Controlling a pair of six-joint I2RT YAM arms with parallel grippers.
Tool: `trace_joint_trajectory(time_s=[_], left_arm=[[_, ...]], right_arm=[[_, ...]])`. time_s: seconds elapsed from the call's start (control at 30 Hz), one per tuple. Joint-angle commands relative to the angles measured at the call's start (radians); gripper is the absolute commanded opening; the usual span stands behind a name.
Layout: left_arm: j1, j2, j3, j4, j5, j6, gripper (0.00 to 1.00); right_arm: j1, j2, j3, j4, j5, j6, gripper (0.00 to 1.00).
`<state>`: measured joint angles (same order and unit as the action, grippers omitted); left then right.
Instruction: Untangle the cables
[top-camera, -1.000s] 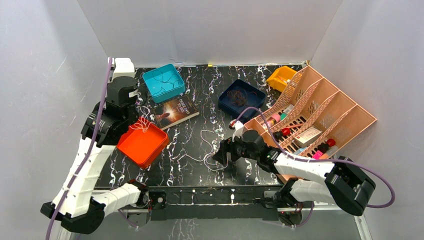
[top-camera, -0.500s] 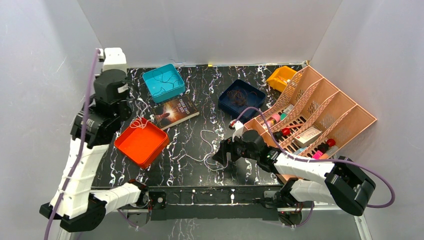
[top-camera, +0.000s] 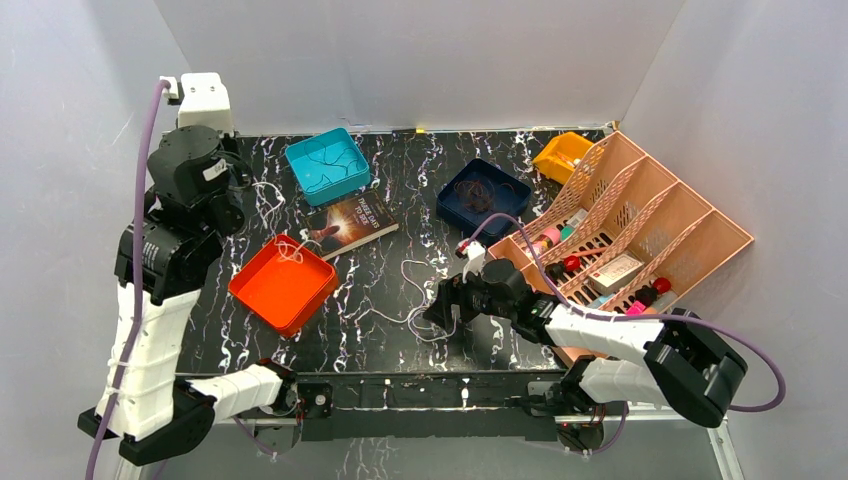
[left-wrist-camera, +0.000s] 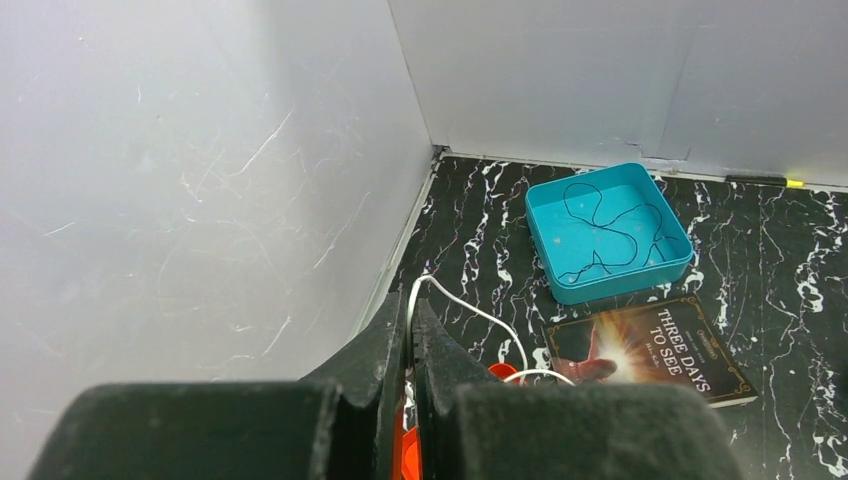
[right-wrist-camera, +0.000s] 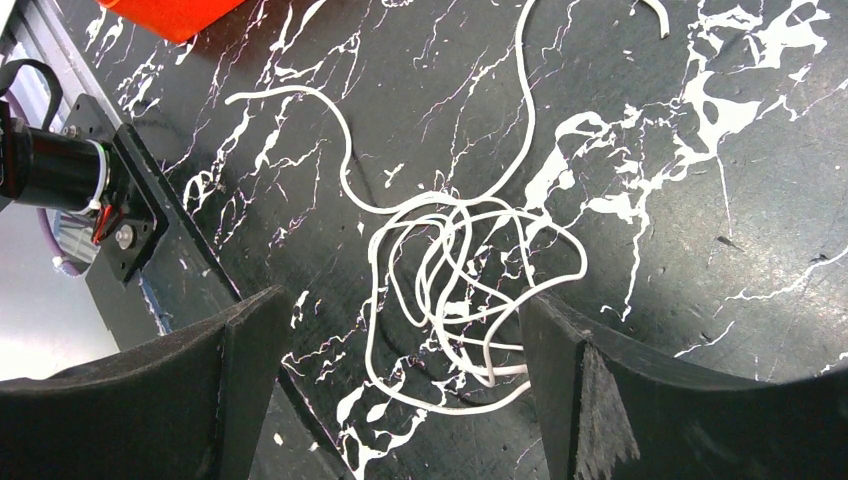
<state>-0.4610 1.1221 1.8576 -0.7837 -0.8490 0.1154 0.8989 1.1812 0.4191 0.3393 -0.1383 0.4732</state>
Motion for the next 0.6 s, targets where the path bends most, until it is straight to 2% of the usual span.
trace_joint_trajectory(time_s=[0.0,0.2,0.27,0.33,0.57], left_arm=[[0.004,-0.016,-0.001,0.003,-0.026,0.029,0.00],[0.003,-0.045,-0.081,-0.006,-0.063,0.003,0.00],[0.004,-0.072,-0.148,-0.020,-0.071,-0.042,0.00],[0.004,-0.117,-0.277,-0.042,-0.076,-0.126,0.00],[0.004,-0.123,-0.358,-0.081,-0.165,-0.150,0.00]], right_arm=[[0.006,0.011,0.051,0.056,-0.017,0.001,0.92],[0.006,0.023,0.057,0.061,-0.029,0.001,0.93],[0.006,0.022,0.055,0.061,-0.029,0.004,0.93],[0.006,0.018,0.051,0.057,-0.032,0.004,0.93],[0.006,0.013,0.053,0.052,-0.031,-0.001,0.94]])
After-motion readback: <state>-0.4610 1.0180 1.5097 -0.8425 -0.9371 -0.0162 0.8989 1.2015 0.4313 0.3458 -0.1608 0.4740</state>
